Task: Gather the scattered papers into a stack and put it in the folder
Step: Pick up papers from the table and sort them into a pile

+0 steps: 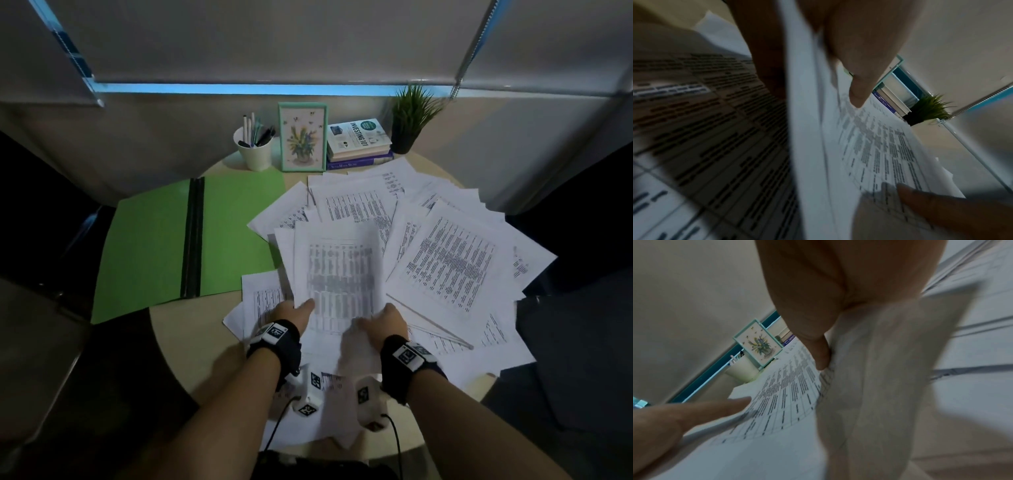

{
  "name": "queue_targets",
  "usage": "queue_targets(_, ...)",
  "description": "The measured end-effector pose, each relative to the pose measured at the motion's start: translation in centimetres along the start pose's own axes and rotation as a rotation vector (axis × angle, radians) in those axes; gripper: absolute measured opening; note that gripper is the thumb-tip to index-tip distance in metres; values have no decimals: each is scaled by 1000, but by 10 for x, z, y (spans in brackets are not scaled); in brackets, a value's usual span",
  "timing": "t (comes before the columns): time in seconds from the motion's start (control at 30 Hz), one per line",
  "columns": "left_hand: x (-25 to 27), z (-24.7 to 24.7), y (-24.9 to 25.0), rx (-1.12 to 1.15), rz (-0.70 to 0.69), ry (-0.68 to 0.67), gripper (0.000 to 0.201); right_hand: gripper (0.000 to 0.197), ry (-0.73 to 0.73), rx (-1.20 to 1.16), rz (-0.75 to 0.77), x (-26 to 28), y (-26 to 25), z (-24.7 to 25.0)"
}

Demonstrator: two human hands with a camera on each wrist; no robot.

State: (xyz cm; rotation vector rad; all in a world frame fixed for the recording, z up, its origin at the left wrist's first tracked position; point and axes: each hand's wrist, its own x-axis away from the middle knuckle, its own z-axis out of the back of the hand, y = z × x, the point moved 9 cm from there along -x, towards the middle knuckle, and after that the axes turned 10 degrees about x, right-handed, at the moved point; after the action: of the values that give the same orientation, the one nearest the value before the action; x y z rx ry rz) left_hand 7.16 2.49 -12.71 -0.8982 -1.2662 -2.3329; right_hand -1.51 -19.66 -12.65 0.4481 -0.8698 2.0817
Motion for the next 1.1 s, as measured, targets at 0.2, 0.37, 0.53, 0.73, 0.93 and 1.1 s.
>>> queue_targets(0.2,-8,14,3,239,-98,-13,54,26,-46,-51,205,5,-2,-7)
queue_targets(0.37,-9,44,23,225,-193,-25,34,32,-128,-33,274,18,-8,-5)
queue_targets(0.53,-3,71,42,226,-293,-8,18,35,39,-228,397,30,-41,27)
queue_targets(0.73,33,109,90,359,-509,50,18,22,253,-425,552,56,-117,89)
queue_targets(0.93,67,150,117,520,-719,45,25,29,333,-571,647,82,-141,113)
queue_targets(1.1,70,152,98,563,-760,23,43,22,303,-472,613,94,-129,78)
